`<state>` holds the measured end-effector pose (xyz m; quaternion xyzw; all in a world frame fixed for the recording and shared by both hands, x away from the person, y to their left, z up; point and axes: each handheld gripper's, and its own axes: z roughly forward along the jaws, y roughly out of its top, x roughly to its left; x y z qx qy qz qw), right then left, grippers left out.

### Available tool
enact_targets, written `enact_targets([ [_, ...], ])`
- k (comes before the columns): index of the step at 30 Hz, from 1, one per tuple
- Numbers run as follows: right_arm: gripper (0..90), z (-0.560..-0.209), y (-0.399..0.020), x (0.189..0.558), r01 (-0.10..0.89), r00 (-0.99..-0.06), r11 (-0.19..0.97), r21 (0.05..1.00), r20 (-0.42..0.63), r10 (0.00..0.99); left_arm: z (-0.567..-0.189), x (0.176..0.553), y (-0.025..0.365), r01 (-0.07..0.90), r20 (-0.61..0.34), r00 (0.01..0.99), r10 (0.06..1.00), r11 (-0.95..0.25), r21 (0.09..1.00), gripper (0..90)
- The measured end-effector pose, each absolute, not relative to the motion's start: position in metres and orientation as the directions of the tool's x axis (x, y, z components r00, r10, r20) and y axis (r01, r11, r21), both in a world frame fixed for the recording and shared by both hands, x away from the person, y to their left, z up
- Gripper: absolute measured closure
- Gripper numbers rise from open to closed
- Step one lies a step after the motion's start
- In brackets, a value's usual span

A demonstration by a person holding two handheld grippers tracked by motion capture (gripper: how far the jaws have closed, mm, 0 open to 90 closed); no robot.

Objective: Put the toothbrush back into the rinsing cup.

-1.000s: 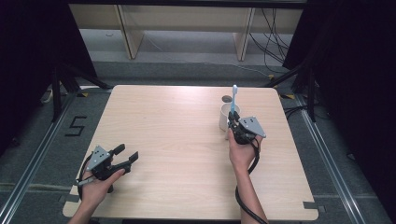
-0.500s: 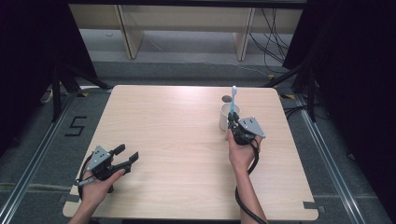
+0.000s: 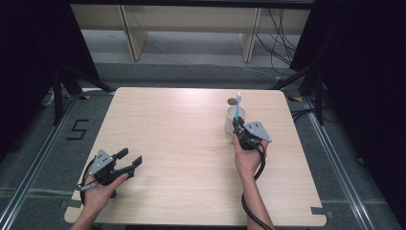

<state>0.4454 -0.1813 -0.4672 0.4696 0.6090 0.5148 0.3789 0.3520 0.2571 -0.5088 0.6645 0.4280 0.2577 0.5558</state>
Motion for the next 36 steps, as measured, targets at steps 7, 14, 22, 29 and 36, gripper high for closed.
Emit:
enact_targets([
  [7, 62.7, -0.469, -0.18, 0.442, 0.209, -0.266, 0.034, 0.977, 0.023, 0.964, -0.509, 0.353, 0.257, 0.272, -0.135, 0.505, 0.853, -0.009, 0.962, 30.1],
  [14, 50.6, -0.469, -0.181, 0.439, 0.23, -0.256, 0.054, 0.972, 0.006, 0.967, -0.508, 0.352, 0.257, 0.28, -0.13, 0.502, 0.855, -0.018, 0.96, 30.1],
  [22, 44.1, -0.469, -0.187, 0.434, 0.26, -0.266, 0.085, 0.962, -0.013, 0.964, -0.508, 0.352, 0.257, 0.282, -0.131, 0.5, 0.856, -0.018, 0.959, 30.2],
  [29, 41.8, -0.466, -0.193, 0.43, 0.279, -0.288, 0.107, 0.954, -0.024, 0.957, -0.509, 0.352, 0.257, 0.28, -0.13, 0.501, 0.856, -0.018, 0.96, 30.2],
  [36, 41.2, -0.464, -0.199, 0.423, 0.301, -0.284, 0.109, 0.947, -0.02, 0.958, -0.508, 0.352, 0.257, 0.278, -0.128, 0.501, 0.856, -0.019, 0.96, 30.2],
])
